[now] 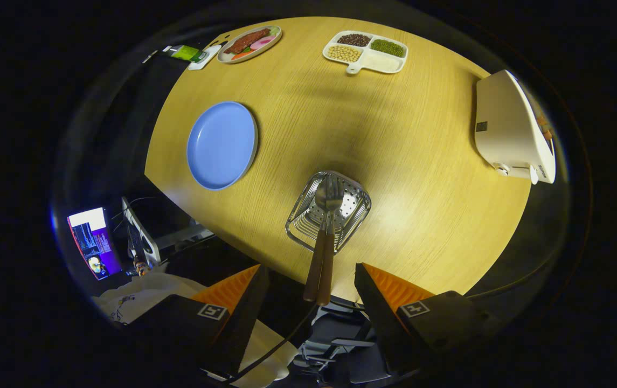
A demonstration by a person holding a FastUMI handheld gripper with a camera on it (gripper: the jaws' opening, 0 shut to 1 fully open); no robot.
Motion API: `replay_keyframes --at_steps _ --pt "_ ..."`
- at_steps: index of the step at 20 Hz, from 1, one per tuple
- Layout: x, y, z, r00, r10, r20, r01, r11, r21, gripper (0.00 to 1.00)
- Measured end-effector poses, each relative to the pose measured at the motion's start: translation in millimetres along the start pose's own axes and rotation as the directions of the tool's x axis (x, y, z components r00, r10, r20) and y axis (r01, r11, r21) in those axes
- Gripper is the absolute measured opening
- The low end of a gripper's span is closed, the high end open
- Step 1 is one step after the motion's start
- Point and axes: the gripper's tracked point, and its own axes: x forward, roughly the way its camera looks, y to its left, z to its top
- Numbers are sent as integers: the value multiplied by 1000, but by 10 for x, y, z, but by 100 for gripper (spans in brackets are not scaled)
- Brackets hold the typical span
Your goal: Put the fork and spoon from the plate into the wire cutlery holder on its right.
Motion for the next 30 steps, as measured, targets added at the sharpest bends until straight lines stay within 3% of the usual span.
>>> replay_keyframes --at_steps 3,6,10,12,14,19,22,26,28,30 --pt "-173 -42 -27 991 -38 125 36 999 22 99" --pt "-311 -54 -60 960 -89 266 72 995 75 100" --pt "-608 21 -71 872 -162 463 107 984 142 100" --pt "-828 104 -52 805 -192 562 115 979 171 100" --pt "-1115 189 5 708 -234 666 121 970 212 100" --pt "-1966 254 119 384 -352 853 119 936 332 100" --pt "-2541 235 65 196 -394 898 112 919 378 100" --pt "-3222 314 -103 -37 -380 924 136 914 381 99" --pt "-3421 305 -230 -117 -374 920 181 903 390 99" --pt "-3467 278 -304 -150 -369 917 207 895 394 99"
